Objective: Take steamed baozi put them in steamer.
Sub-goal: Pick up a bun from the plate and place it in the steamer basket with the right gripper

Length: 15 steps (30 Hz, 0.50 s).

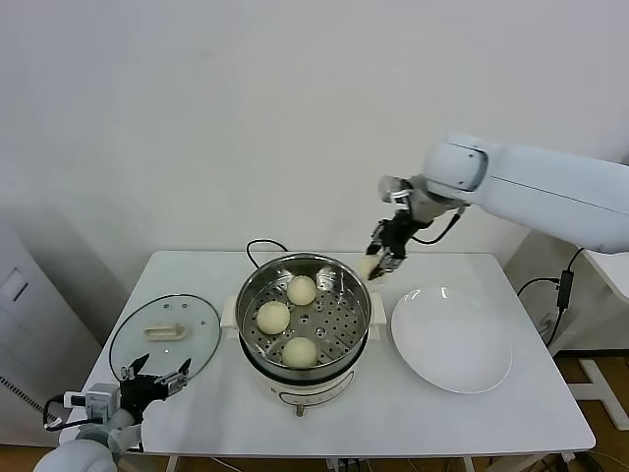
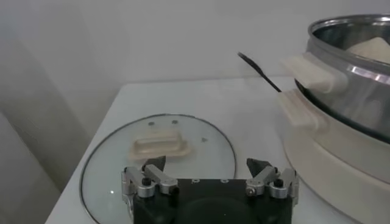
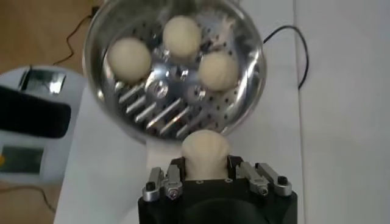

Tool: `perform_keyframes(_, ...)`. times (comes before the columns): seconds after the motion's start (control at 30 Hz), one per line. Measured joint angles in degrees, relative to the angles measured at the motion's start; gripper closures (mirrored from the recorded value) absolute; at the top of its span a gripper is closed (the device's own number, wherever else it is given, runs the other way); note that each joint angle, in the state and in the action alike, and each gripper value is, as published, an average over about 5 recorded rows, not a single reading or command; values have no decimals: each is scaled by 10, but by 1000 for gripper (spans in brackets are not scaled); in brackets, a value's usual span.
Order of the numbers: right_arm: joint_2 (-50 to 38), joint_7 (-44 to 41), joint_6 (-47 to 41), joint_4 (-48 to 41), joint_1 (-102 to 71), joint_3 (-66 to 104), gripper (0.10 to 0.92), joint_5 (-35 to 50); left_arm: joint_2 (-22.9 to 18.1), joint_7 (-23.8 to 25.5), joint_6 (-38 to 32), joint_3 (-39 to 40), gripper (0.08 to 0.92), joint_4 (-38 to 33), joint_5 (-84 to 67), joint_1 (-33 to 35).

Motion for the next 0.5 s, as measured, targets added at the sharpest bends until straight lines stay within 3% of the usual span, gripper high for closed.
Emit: perform_keyframes(0.5,54,95,-65,21,-36,-15,592,48,4,0,-1,1,177,10,-7,-10)
